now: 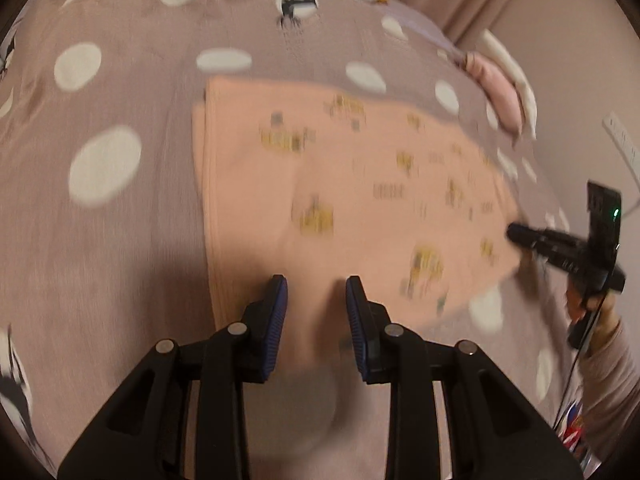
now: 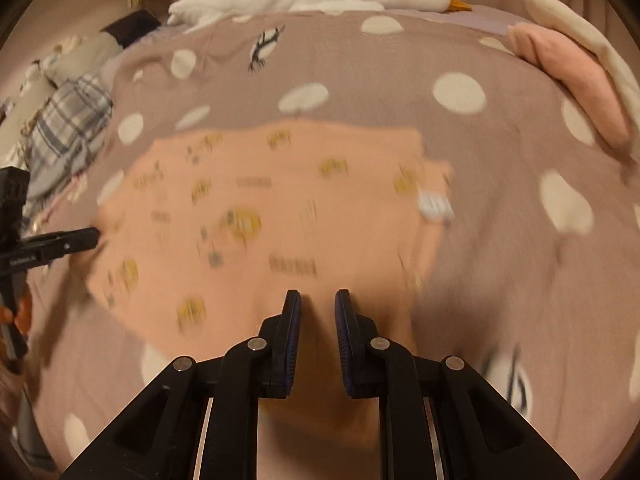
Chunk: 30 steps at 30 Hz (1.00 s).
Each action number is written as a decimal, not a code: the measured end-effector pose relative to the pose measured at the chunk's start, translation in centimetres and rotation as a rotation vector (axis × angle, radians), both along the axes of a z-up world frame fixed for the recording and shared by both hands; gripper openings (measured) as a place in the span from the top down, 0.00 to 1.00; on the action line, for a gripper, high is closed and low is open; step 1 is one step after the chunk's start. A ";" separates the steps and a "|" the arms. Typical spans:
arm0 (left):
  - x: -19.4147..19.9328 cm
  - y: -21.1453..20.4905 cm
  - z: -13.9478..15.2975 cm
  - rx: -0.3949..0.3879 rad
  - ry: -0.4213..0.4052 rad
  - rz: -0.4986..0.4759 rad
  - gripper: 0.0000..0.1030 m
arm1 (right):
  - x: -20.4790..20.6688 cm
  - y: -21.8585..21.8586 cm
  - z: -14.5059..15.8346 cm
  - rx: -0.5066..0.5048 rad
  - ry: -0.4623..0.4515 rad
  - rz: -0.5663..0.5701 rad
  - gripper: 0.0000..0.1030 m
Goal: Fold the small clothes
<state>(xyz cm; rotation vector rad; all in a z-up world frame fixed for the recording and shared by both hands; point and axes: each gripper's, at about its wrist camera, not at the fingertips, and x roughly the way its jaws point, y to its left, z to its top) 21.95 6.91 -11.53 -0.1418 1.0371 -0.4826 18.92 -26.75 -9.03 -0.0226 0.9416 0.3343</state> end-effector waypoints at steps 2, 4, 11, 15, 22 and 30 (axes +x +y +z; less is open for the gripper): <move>-1.4 0.5 -0.7 -0.008 0.008 0.001 0.73 | -1.3 -0.6 -0.6 -0.027 0.014 -0.012 0.83; -2.4 1.1 -0.7 -0.028 0.006 0.015 0.72 | -2.5 -1.4 -1.2 -0.025 0.035 -0.034 0.83; -5.1 4.1 0.3 -0.086 0.015 0.112 0.68 | -5.6 -4.2 0.4 0.087 0.007 -0.131 0.83; -4.7 5.1 0.5 -0.170 0.033 0.173 0.65 | -5.2 -4.3 -0.2 0.126 0.007 -0.168 0.83; -3.5 5.2 -0.3 -0.259 0.078 0.230 0.61 | -4.6 -3.8 -1.3 0.177 0.020 -0.192 0.78; -2.9 5.2 -1.2 -0.260 0.118 0.223 0.63 | -4.3 -3.3 -1.3 0.132 0.007 -0.161 0.89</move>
